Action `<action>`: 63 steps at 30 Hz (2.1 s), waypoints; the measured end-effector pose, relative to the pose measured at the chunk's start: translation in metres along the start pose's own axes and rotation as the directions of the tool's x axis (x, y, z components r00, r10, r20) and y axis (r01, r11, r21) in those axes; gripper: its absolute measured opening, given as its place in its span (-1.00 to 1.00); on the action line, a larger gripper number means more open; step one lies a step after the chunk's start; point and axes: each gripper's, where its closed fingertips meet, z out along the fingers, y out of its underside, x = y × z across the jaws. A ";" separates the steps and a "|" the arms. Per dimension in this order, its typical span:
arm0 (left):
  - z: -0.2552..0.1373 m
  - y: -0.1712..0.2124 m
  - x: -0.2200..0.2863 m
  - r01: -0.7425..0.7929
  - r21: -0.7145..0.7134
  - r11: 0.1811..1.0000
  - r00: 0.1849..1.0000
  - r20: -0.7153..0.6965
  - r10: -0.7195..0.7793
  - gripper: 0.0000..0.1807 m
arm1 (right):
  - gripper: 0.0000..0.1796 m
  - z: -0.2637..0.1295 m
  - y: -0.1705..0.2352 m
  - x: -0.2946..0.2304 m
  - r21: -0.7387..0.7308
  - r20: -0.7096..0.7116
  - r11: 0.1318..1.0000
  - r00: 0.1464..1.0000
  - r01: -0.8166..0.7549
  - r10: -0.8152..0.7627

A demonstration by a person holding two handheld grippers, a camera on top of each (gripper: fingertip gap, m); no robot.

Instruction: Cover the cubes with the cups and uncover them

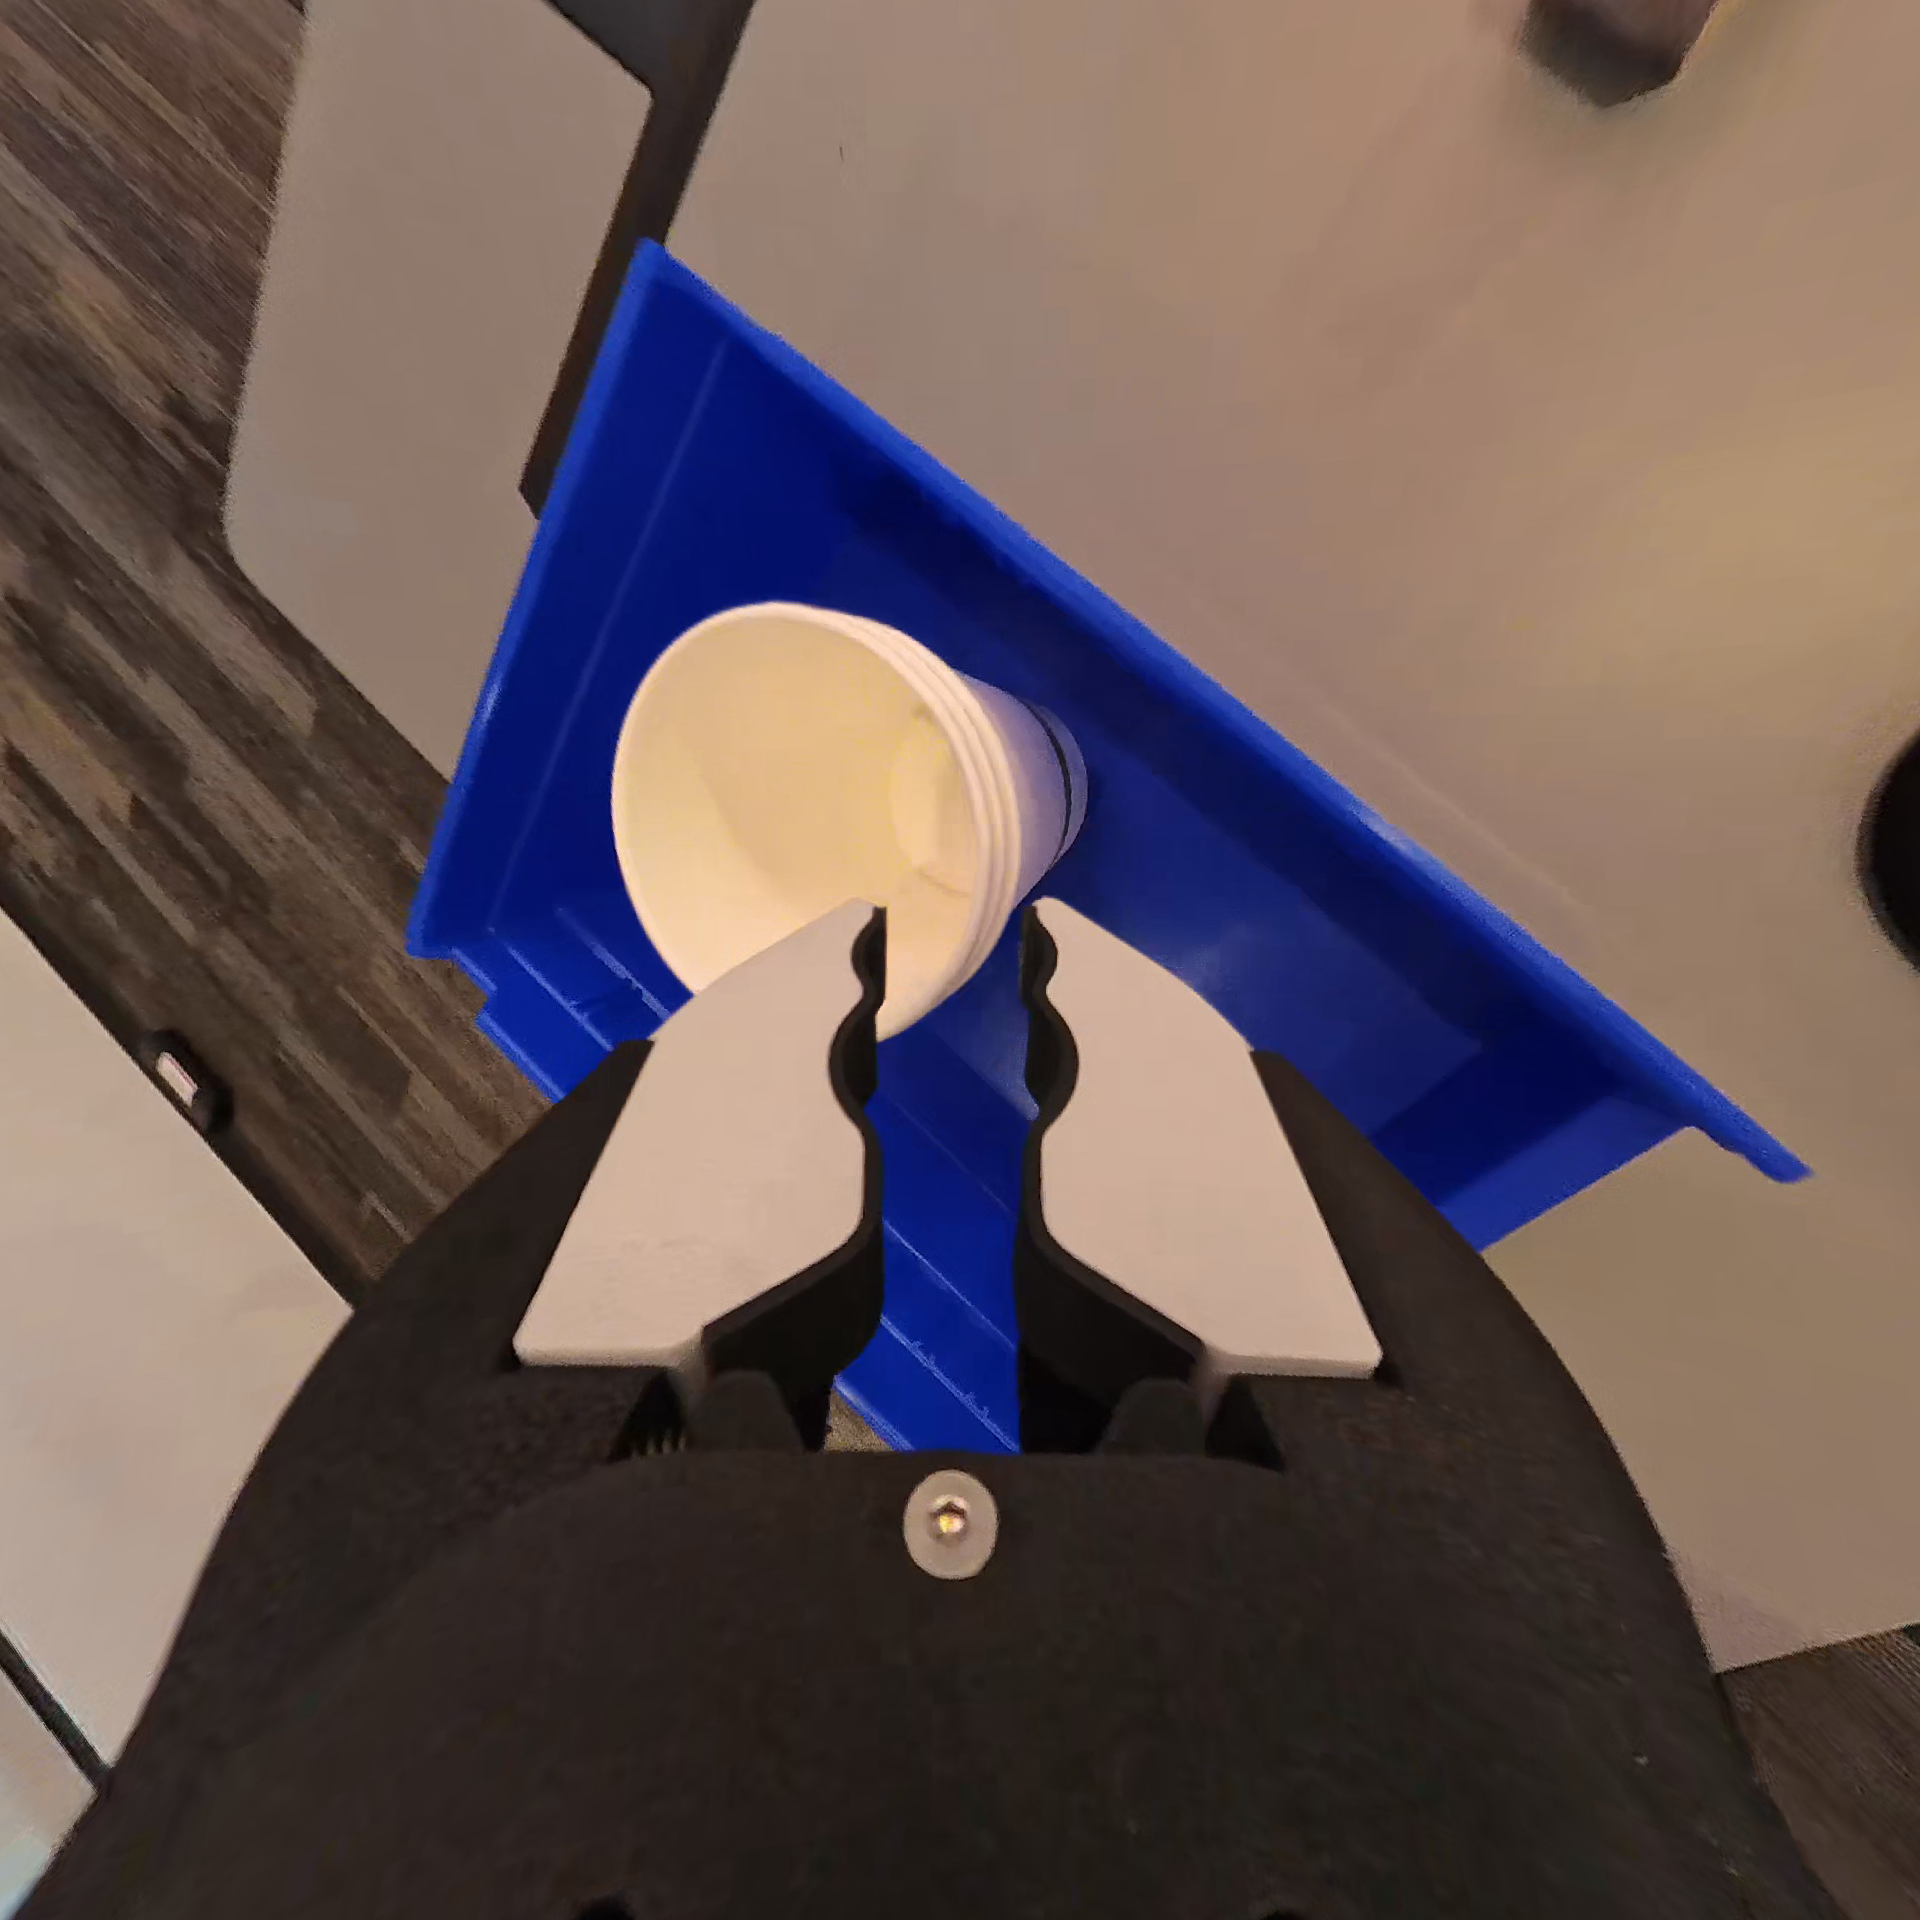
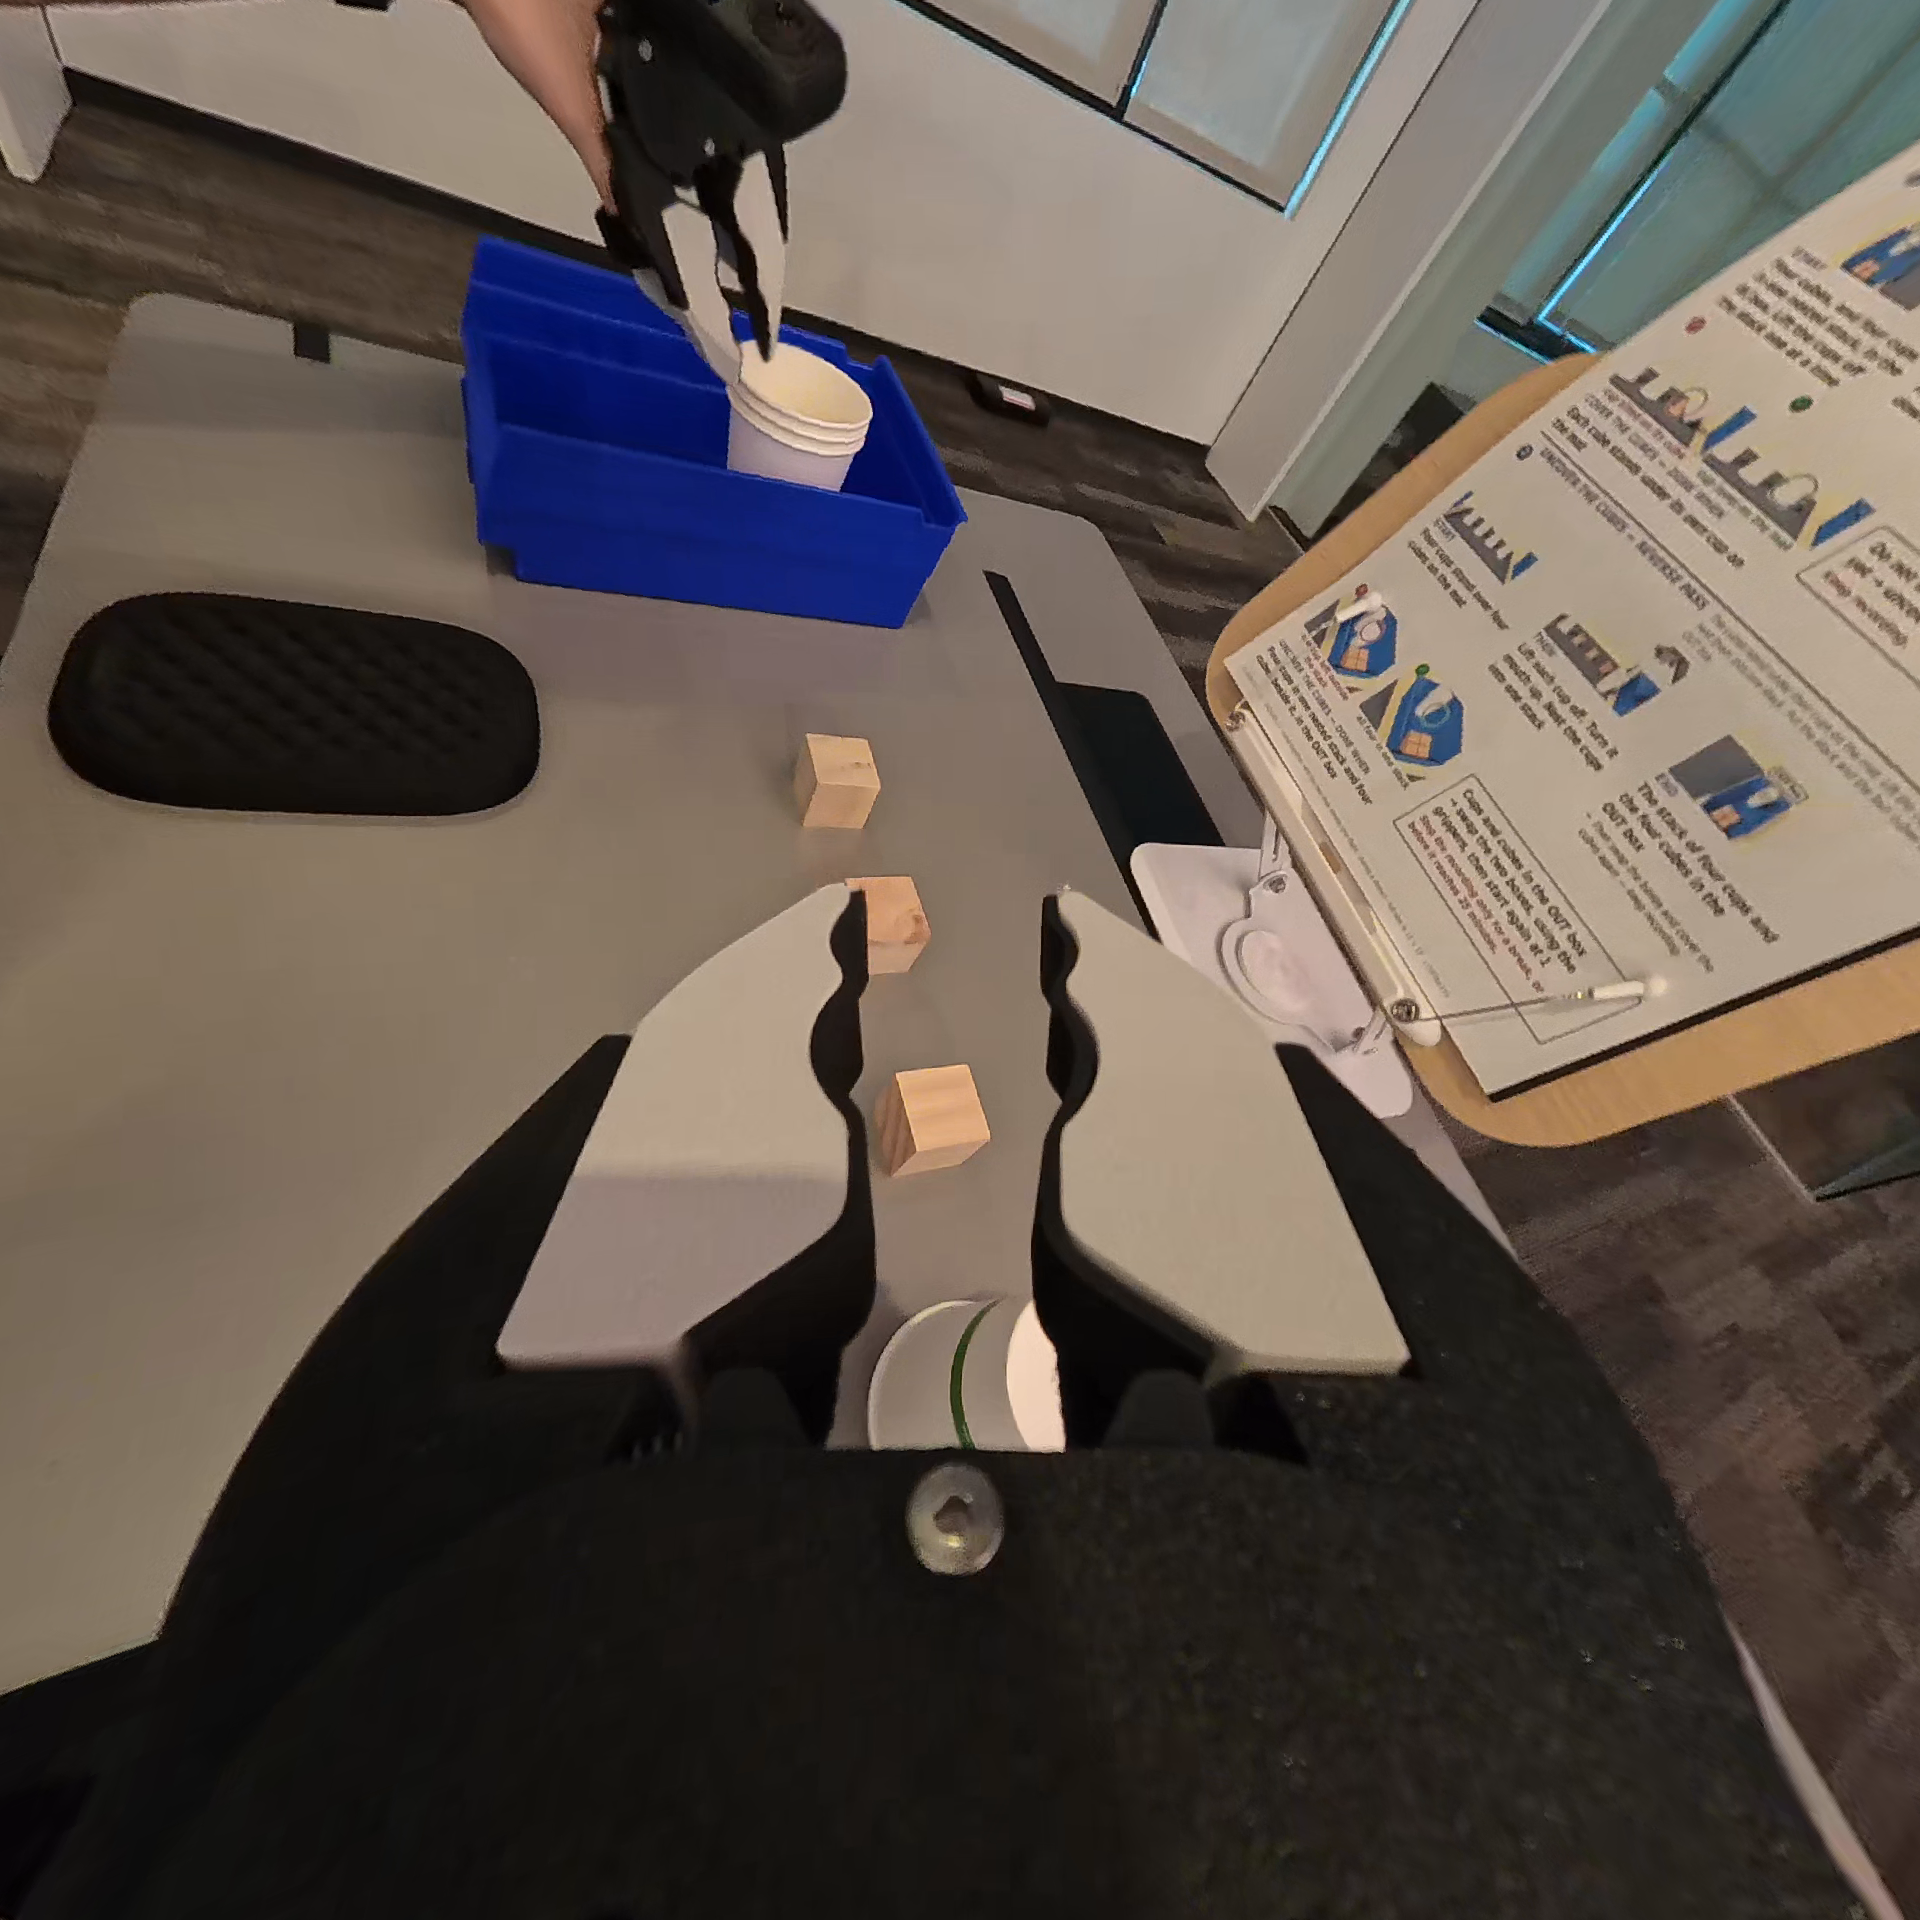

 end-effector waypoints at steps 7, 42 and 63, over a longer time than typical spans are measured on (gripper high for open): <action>0.014 -0.001 0.004 0.045 -0.005 0.999 0.994 -0.102 -0.045 -0.82 | -0.66 -0.006 0.010 0.009 0.000 -0.007 0.999 0.999 -0.041 0.041; -0.004 -0.009 0.028 0.132 0.006 0.991 0.948 -0.293 -0.124 -0.95 | -0.67 0.000 0.030 0.005 -0.084 0.034 0.995 0.998 -0.046 0.049; -0.010 -0.012 0.036 0.141 -0.009 0.990 0.923 -0.361 -0.135 -0.96 | -0.67 0.001 0.037 0.001 -0.121 0.050 0.992 0.998 -0.031 0.038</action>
